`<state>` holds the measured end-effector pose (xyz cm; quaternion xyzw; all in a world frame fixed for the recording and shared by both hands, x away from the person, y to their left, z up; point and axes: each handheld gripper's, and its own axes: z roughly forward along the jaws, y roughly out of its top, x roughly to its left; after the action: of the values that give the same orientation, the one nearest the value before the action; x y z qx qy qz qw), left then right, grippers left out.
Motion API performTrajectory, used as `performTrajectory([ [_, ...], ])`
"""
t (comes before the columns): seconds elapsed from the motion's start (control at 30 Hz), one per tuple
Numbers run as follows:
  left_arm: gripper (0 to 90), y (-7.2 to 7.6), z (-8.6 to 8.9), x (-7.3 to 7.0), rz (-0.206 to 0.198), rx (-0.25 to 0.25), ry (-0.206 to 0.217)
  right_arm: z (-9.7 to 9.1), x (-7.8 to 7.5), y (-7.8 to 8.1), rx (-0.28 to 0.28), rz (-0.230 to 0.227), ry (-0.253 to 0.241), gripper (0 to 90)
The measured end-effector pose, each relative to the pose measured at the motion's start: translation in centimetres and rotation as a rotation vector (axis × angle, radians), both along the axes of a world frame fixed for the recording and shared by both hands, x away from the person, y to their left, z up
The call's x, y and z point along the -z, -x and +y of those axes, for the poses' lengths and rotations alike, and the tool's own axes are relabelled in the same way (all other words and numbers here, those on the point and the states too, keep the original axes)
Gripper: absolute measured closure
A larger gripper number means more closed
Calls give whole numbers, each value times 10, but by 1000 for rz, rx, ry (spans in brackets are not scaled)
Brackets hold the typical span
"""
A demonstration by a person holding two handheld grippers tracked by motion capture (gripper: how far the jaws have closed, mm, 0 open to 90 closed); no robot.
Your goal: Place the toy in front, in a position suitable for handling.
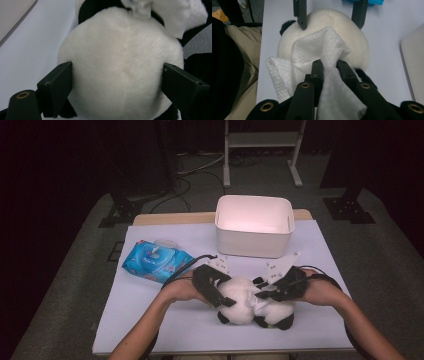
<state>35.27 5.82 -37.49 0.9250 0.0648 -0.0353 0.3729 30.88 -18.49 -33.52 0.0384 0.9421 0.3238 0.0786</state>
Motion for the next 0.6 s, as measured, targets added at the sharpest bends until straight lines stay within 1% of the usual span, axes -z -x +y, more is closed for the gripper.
performTrajectory([
  [0.1,137,0,1,0,3,1,-3,12,1,-5,-12,-2,7,765],
  [0.17,137,1,2,1,3,2,1,13,-1,-9,-5,-1,6,765],
  [0.23,137,1,2,1,-3,8,-1,9,-3,-13,16,-7,3,765],
  [0.3,137,2,2,0,-9,12,-8,-1,-4,-17,51,-12,2,765],
  [0.4,137,2,2,1,-8,13,-4,-18,-5,-21,93,4,-16,763],
  [0.43,137,2,2,0,-5,12,-1,-24,-4,-22,101,18,-26,763],
  [0.53,122,-1,2,1,11,1,6,-39,-1,-21,124,32,-48,763],
  [0.57,115,-1,2,1,15,-2,6,-42,0,-19,132,43,-58,763],
  [0.6,109,-1,2,1,20,-7,7,-44,2,-18,133,42,-65,764],
])
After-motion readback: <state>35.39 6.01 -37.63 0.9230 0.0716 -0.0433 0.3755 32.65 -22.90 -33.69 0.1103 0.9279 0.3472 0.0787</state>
